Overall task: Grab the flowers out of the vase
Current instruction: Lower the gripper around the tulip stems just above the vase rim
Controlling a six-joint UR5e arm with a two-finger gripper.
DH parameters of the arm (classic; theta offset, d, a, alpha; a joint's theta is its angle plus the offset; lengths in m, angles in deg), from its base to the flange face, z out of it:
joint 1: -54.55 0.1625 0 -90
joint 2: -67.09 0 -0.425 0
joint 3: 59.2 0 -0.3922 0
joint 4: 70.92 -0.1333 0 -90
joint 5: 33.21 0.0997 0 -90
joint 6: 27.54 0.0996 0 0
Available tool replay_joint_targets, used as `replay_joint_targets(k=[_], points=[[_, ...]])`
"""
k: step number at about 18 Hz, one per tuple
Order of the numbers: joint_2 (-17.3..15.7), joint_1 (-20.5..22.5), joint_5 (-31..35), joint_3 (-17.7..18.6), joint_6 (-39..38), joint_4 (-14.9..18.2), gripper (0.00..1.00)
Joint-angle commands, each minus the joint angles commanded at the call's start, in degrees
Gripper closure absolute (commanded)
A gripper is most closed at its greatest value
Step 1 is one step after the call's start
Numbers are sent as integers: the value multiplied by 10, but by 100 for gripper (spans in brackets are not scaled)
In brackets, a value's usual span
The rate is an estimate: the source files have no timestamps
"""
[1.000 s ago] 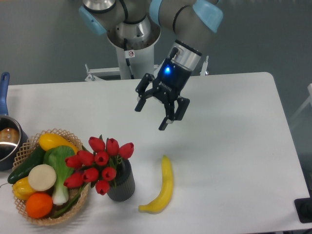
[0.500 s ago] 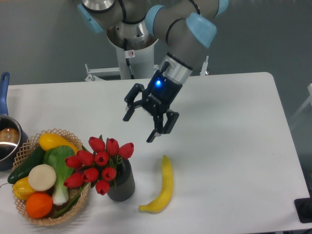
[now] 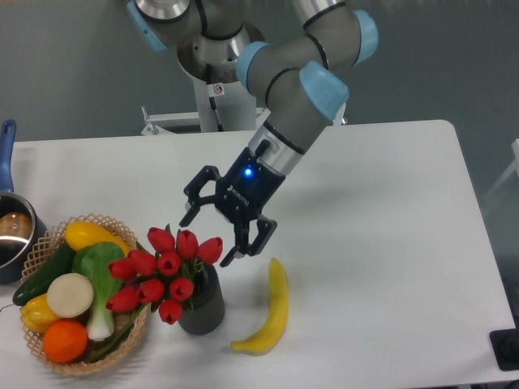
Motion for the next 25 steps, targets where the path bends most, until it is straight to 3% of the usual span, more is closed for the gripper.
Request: replay_joint_targets(k=[11,25], points=[[18,-5,-4,-6,0,0,0],[51,-36,4,-43,5,-1,0]])
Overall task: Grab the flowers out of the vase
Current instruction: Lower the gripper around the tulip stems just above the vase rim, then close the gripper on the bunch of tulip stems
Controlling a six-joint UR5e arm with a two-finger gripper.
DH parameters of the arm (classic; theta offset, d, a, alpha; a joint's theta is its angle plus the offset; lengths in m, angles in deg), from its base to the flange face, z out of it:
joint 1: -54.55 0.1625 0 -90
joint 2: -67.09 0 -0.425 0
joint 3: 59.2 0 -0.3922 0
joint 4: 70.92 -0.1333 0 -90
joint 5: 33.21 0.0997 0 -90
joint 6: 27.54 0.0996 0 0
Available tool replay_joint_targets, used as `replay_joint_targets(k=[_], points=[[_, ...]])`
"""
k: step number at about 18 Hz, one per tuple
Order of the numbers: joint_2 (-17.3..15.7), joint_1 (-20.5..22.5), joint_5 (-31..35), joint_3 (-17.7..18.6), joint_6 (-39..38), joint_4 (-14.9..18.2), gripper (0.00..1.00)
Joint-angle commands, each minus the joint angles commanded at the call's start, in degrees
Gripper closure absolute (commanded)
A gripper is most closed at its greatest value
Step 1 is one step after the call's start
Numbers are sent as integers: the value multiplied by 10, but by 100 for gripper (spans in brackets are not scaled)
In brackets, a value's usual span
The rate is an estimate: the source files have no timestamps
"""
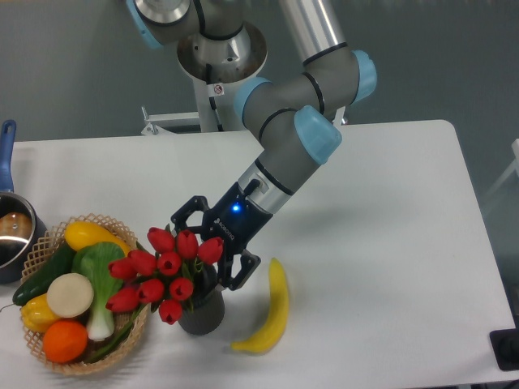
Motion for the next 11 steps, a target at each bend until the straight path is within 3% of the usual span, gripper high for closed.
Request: replay_joint_targets(k=[8,11], points=[[9,-10,0,-13,0,-1,0],[11,-10,0,-15,0,0,5]])
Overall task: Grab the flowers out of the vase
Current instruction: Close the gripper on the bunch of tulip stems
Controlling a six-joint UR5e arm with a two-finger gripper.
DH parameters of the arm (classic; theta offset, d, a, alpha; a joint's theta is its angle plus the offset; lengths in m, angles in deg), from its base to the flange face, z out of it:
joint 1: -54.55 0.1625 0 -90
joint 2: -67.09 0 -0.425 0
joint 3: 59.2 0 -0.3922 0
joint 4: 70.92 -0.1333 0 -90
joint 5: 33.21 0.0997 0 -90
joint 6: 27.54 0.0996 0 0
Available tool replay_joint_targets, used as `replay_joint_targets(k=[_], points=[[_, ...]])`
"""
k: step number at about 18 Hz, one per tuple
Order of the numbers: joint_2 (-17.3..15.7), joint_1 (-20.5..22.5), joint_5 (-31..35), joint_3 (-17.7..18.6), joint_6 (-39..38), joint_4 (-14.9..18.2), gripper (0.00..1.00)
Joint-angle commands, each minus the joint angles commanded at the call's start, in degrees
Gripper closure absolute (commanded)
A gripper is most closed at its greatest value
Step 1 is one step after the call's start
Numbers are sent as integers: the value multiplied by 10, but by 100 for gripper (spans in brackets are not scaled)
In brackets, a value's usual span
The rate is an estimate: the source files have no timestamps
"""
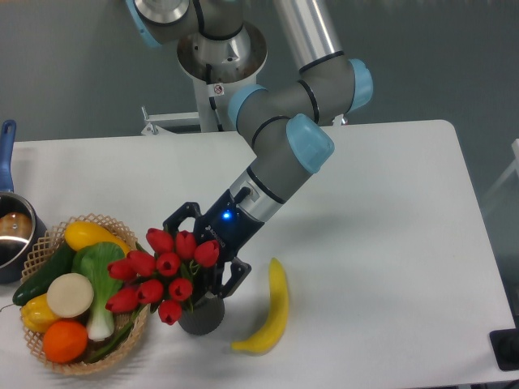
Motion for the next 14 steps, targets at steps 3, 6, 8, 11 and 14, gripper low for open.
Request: replay_joint_targets(k=[3,6,8,11,14], points=[[0,-1,0,1,0,-1,15],[1,-1,0,1,0,-1,19],[0,-1,0,2,0,0,22],[-2,-1,1,4,0,-1,31],[-5,-1,0,6,0,-1,41]])
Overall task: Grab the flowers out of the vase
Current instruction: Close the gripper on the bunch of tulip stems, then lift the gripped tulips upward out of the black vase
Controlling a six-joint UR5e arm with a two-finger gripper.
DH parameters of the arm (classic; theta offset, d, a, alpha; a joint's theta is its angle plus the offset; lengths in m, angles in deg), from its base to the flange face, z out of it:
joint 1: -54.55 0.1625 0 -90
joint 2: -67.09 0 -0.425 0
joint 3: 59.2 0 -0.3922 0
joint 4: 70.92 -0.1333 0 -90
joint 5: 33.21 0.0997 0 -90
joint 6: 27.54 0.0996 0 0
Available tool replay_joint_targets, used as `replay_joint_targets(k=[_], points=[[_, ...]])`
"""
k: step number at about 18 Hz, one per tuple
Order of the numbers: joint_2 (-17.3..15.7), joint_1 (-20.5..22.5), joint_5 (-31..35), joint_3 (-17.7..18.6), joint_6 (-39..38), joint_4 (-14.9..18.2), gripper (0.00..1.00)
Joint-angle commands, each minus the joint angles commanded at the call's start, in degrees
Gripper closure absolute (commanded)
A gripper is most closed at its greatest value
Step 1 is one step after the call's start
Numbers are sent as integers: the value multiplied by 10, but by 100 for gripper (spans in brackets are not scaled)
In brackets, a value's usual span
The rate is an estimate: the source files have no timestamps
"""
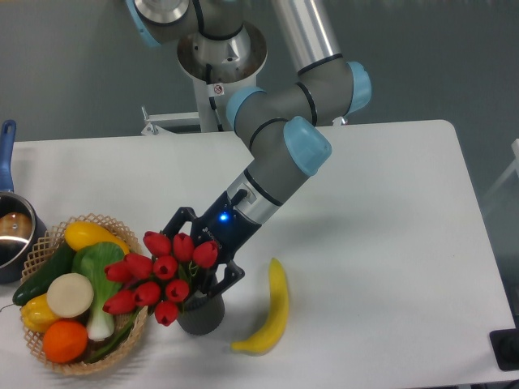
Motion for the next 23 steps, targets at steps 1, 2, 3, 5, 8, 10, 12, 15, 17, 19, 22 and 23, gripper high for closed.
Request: replay_joint_targets(k=[1,2,3,5,8,10,12,15,17,19,22,23], points=[[0,0,0,1,0,0,46],[0,0,0,1,0,0,50],[0,0,-1,1,0,1,55],[-1,0,-4,2,0,1,58],[-1,0,-4,3,0,1,63],[-1,0,-4,4,0,1,63],[-2,0,-5,4,-1,1,63],[-10,4,-8,5,-4,1,63],[-19,7,-23,8,-5,1,63],[-29,16,-45,12,-6,1,63],[-43,27,-67,20,-11,2,63],[-47,28,-69,22,-20,2,63]])
